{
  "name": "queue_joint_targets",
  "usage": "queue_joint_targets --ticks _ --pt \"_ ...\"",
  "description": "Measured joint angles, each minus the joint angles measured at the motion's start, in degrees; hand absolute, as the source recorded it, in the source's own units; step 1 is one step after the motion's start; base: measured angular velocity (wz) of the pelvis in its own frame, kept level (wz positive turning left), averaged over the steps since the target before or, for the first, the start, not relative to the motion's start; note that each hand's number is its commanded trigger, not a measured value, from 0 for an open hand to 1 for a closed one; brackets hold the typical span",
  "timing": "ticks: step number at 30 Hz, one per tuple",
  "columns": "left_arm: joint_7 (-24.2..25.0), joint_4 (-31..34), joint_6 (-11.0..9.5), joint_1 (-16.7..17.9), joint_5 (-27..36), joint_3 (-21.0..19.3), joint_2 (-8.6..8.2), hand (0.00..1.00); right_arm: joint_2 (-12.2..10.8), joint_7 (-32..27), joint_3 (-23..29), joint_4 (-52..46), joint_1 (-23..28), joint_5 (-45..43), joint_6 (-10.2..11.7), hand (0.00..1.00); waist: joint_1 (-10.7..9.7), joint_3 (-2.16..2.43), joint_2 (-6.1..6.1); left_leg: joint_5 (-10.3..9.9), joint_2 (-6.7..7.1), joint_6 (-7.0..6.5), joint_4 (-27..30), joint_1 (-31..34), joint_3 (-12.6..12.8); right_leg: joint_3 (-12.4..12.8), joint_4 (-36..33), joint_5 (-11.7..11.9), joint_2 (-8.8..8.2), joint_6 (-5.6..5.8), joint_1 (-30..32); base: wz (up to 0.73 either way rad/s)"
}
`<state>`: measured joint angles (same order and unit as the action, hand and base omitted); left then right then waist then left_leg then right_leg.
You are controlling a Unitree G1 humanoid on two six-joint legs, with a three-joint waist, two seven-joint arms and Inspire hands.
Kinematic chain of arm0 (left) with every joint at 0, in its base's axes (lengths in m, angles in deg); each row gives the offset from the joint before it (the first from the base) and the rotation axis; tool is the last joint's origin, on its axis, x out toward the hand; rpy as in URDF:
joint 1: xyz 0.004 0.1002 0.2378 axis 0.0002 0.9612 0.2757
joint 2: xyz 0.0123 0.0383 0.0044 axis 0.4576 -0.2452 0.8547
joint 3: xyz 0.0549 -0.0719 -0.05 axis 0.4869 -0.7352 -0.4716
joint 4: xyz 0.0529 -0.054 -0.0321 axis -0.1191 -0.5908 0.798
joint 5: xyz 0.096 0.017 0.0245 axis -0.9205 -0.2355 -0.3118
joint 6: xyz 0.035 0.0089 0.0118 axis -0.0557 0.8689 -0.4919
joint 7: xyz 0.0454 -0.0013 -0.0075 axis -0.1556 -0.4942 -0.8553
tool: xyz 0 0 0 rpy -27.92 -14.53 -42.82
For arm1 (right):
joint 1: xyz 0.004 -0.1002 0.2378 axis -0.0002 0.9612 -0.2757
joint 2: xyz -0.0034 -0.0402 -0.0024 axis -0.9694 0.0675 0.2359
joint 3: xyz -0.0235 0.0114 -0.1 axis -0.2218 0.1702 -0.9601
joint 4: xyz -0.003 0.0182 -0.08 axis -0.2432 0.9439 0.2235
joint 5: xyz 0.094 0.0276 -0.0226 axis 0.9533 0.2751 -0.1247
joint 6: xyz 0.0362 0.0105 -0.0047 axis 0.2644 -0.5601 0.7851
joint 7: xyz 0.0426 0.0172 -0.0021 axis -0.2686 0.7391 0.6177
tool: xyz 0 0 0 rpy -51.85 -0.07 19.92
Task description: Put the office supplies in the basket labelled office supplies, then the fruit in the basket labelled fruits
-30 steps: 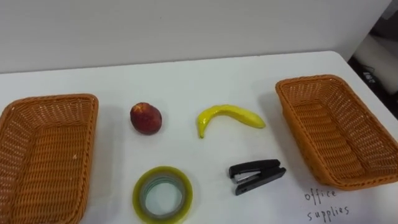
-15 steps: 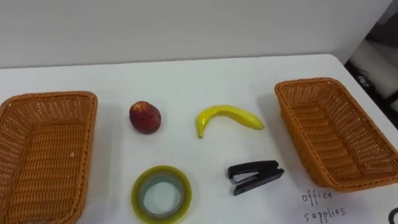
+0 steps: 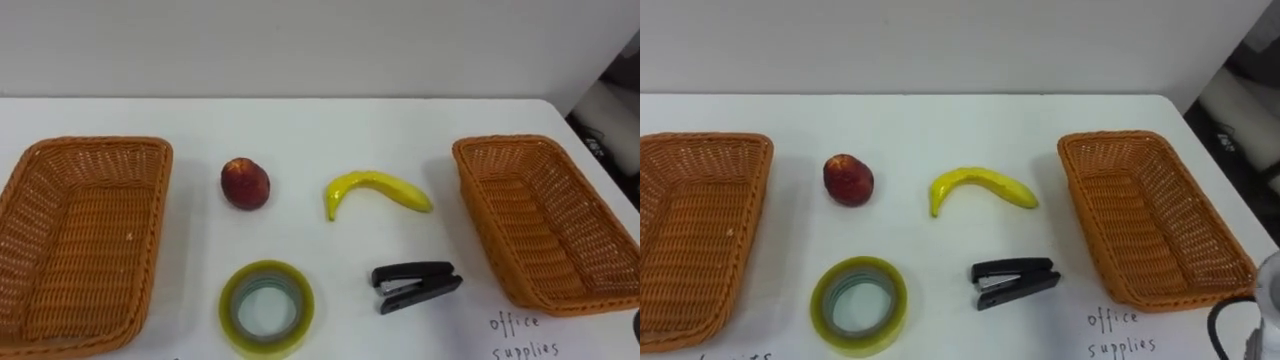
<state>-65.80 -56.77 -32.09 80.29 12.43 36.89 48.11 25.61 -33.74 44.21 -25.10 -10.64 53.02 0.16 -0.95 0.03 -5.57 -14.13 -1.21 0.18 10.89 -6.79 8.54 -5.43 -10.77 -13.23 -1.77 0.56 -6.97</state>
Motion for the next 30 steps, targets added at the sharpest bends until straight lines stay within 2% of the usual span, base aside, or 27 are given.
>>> queue_joint_targets --ticks 6,9,11,15,17,19,24,26,30 --pt "0.2 0.0 0.0 0.1 -2.3 -1.4 0.03 0.00 0.2 7.9 -2.4 -0.7 0.0 -2.8 -0.3 0.00 0.4 0.19 -0.02 0.0 -0.04 0.01 0.0 0.1 0.0 0.0 0.0 0.0 0.00 -0.03 0.0 0.00" --pt "0.2 0.4 0.0 0.0 -2.3 -1.2 0.11 0.00 0.3 11.2 -5.5 -0.9 0.0 -3.2 -1.4 0.00 0.8 0.19 0.02 0.0 -0.07 0.01 0.1 0.1 0.0 -0.2 0.0 0.1 0.01 -0.05 -0.1 0.00" --pt "0.2 0.5 0.0 -0.5 -2.6 -1.2 0.11 0.00 0.5 15.1 -8.3 -0.9 -0.1 -5.7 -2.3 0.00 1.4 0.25 -0.29 0.0 -0.06 0.01 0.1 0.1 0.0 -0.1 0.0 0.1 0.02 -0.05 0.0 0.00" --pt "0.9 0.4 0.1 -1.0 -4.8 -0.7 0.32 0.00 1.9 23.9 -11.6 -0.4 -0.4 -5.8 -3.0 0.00 1.9 0.03 -0.47 0.0 -0.06 0.02 0.1 0.1 -0.2 -0.1 0.1 0.1 0.02 -0.04 -0.2 0.00" --pt "2.2 0.4 0.3 -1.5 -4.8 -0.6 0.41 0.00 3.0 29.7 -13.2 0.3 -0.4 -5.7 -4.2 0.00 2.7 -0.06 -0.76 0.0 -0.06 0.01 0.0 0.2 -0.3 -0.1 0.1 0.1 0.02 -0.04 0.0 0.00" --pt "3.1 0.5 0.4 -1.6 -4.8 -0.5 0.41 0.00 3.1 33.8 -14.1 0.3 -0.4 -5.7 -5.1 0.00 2.9 -0.06 -0.79 0.0 -0.05 0.01 0.0 0.2 -0.3 -0.1 0.2 0.2 0.00 -0.02 0.0 0.00" --pt "4.0 0.7 1.3 -1.5 -4.7 -0.2 1.09 0.00 3.8 42.3 -17.8 4.4 0.2 -5.7 -7.2 0.00 3.1 -0.07 -1.41 0.0 -0.05 0.01 -0.1 -0.2 -1.1 -0.9 0.3 0.2 -0.01 0.00 -1.1 0.07" --pt "4.1 1.4 1.5 -1.7 -4.7 0.3 1.21 0.00 3.9 47.7 -19.0 7.1 0.4 -5.7 -9.6 0.00 3.2 0.05 -1.94 0.0 0.05 0.01 -0.1 0.0 -1.4 -1.1 0.3 0.2 -0.10 0.01 -1.0 0.07" --pt "4.2 1.5 1.7 -1.8 -4.7 0.8 1.57 0.00 3.9 54.1 -20.7 9.1 0.5 -5.7 -12.0 0.00 3.7 -0.04 -2.29 0.0 0.06 0.01 -0.1 0.1 -1.4 -1.1 0.4 0.3 -0.10 0.08 -1.0 0.01"
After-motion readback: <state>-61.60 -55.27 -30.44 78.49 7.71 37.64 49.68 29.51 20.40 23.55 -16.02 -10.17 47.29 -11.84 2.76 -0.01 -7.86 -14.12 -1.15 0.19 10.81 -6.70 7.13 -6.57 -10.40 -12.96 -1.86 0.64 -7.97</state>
